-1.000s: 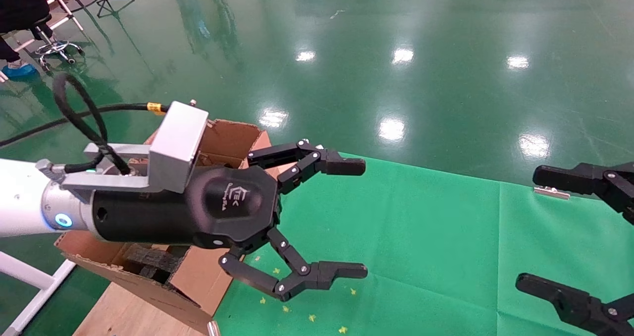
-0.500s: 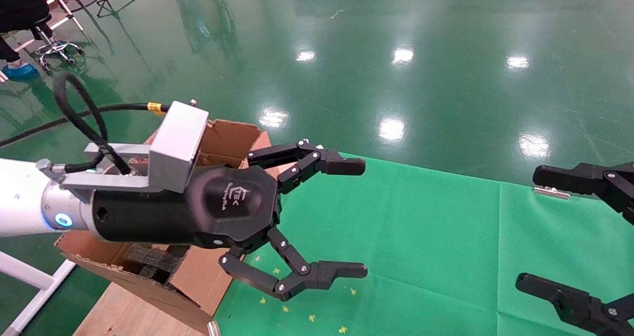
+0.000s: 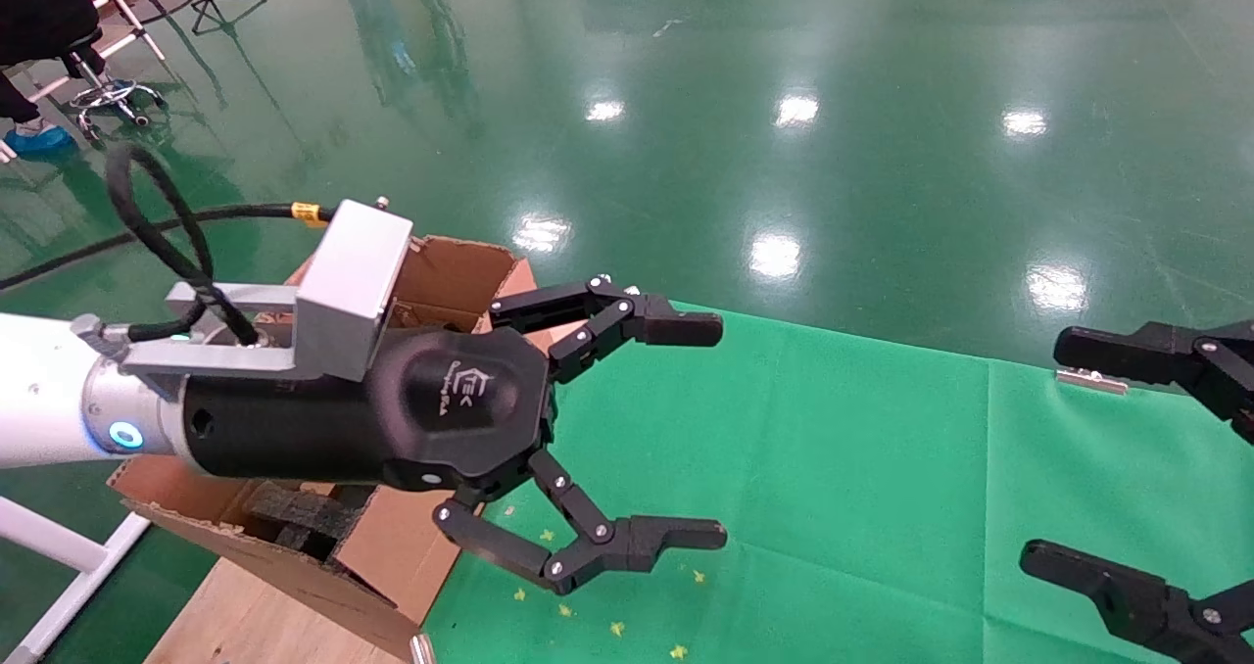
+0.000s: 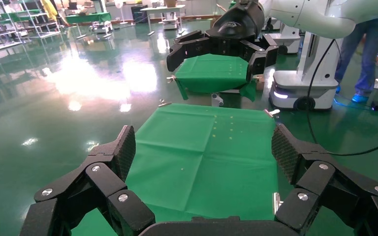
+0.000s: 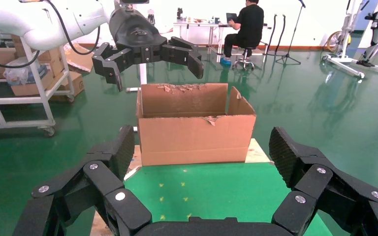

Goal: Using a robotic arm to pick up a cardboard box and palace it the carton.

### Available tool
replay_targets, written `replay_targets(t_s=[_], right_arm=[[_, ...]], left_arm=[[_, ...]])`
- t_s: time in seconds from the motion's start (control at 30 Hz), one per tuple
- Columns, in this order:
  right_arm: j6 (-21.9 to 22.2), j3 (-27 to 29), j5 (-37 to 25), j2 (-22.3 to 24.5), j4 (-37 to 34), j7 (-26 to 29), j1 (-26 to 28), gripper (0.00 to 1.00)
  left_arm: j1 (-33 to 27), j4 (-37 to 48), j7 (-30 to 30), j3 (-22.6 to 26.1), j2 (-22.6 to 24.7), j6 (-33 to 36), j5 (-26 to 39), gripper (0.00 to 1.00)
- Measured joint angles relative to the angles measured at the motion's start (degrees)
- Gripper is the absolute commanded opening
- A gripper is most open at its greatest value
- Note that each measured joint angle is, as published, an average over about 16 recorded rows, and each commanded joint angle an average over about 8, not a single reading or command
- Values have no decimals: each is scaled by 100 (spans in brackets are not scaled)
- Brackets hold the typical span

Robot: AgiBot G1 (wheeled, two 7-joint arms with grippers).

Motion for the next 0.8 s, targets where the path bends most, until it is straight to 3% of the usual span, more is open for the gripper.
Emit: replay_targets(t_s=[0.8], right_arm=[[0, 0, 0, 0, 0, 0, 0, 100]], left_arm=[[0, 0, 0, 0, 0, 0, 0, 100]])
